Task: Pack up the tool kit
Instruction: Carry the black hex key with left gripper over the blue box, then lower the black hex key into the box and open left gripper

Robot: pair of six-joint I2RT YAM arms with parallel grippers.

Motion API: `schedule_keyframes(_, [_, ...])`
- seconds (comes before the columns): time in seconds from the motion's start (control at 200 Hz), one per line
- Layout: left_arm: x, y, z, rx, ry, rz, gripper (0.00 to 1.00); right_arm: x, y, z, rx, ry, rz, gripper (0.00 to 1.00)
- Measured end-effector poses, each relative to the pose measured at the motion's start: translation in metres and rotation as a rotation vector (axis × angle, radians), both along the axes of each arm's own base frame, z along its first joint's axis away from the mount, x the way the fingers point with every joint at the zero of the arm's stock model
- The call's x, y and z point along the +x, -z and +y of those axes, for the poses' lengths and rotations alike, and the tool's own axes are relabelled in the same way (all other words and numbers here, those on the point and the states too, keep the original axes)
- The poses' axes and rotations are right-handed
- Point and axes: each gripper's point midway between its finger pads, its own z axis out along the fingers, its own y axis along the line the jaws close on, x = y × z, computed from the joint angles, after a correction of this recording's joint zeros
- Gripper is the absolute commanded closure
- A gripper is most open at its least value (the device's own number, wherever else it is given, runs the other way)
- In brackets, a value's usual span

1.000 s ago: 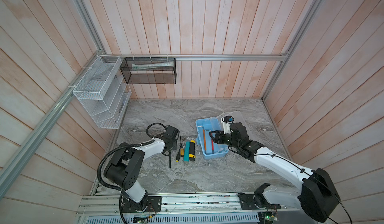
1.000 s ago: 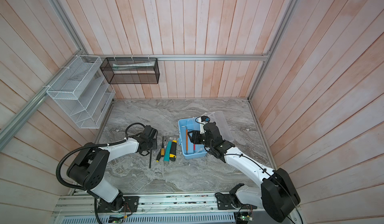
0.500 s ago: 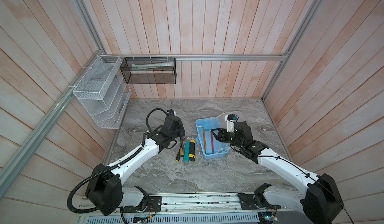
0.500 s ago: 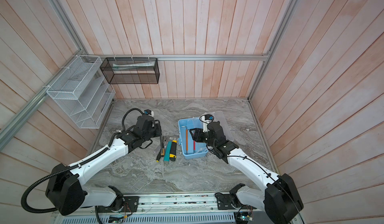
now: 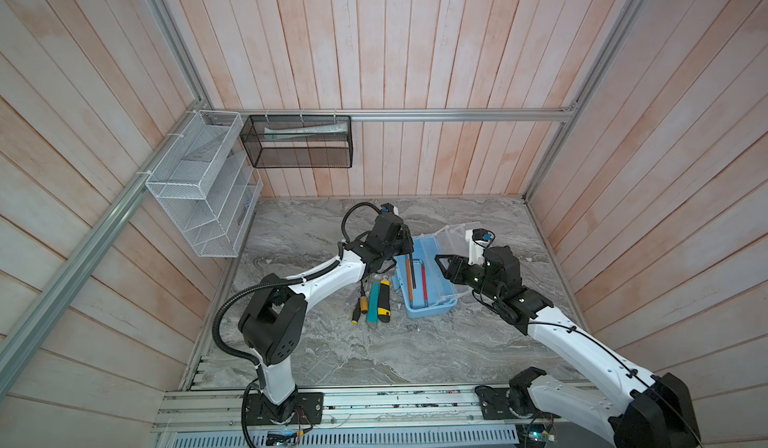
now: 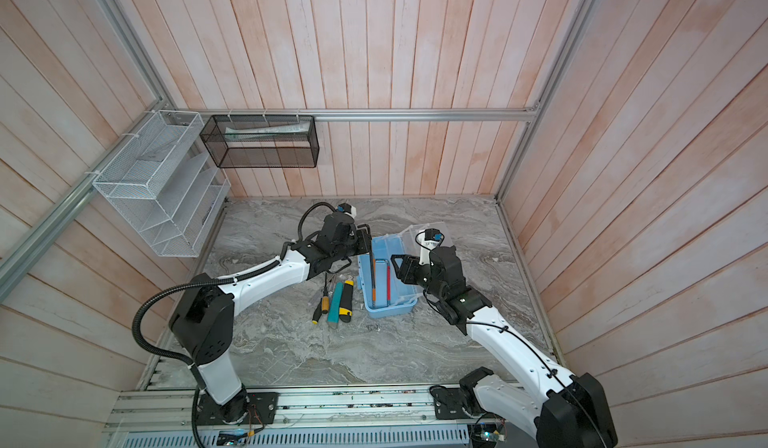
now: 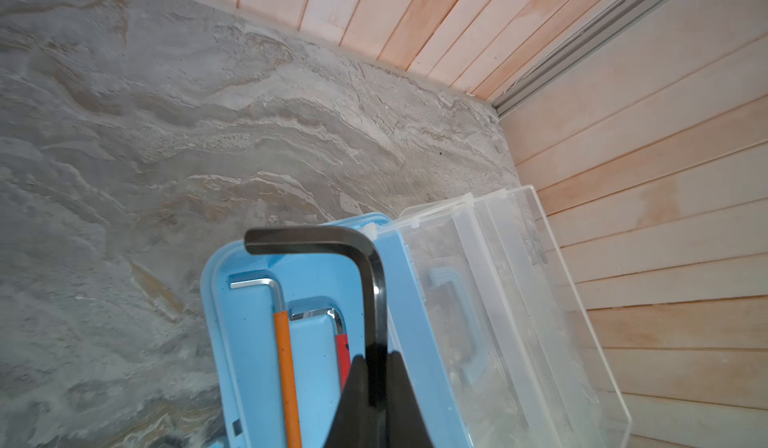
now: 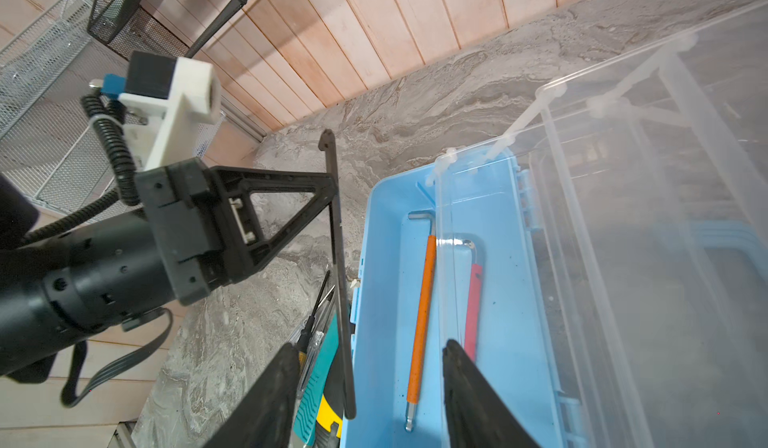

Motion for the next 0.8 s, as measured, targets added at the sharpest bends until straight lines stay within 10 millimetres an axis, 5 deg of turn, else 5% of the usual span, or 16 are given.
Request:
schedule_keyframes(0.325, [-0.009,0.056,-0.022,0.028,0.046,0.105,1.00,0.000,0.016,-0.010,-0.015,0.024,0.031,0.45])
schedule_keyframes(0.51, [-0.013,0.065,-0.026,0.037,0.056,0.122,0.99,0.001,0.018,-0.012,-0.017,0.029,0.035,0.45])
schedule_keyframes(0.8, [-0.015,0.083,-0.025,0.066,0.055,0.155,0.83,0.002,0.025,-0.011,-0.019,0.023,0.051,0.45])
